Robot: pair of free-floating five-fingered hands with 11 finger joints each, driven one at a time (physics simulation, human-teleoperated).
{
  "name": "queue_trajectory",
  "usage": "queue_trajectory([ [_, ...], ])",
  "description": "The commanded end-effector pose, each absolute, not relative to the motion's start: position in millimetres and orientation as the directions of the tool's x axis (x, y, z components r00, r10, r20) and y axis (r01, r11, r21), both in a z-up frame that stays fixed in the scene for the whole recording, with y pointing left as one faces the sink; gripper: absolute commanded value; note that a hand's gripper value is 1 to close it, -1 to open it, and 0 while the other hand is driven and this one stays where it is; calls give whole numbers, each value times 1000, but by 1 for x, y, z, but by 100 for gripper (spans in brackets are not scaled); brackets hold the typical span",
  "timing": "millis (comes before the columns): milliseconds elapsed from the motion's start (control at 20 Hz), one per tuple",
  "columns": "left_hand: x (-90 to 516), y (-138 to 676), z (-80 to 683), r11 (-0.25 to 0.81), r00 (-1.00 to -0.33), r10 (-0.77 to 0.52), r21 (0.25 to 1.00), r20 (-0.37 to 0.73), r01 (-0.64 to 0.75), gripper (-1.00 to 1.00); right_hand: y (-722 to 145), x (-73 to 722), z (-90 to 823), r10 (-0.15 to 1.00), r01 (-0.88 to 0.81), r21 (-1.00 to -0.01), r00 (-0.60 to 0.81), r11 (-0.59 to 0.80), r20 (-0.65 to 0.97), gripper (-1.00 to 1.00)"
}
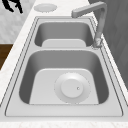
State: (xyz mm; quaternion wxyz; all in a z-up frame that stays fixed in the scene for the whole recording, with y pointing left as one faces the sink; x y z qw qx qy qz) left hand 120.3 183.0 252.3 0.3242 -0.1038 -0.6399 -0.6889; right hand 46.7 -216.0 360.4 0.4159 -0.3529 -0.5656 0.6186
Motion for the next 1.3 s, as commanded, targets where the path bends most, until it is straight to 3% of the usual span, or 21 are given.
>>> queue_trajectory([
  [0, 120, 183, 252, 29, -768, -314, 814, 558, 580, 0, -216, 47, 356, 867, -77, -996, -493, 42, 74, -100],
  [700, 120, 183, 252, 29, -768, -314, 814, 558, 580, 0, -197, 145, 355, 852, -48, -997, -518, 66, 81, -100],
  [1250, 120, 183, 252, 29, -768, -314, 814, 558, 580, 0, -171, 228, 341, 859, 145, -988, -510, 48, -33, -100],
])
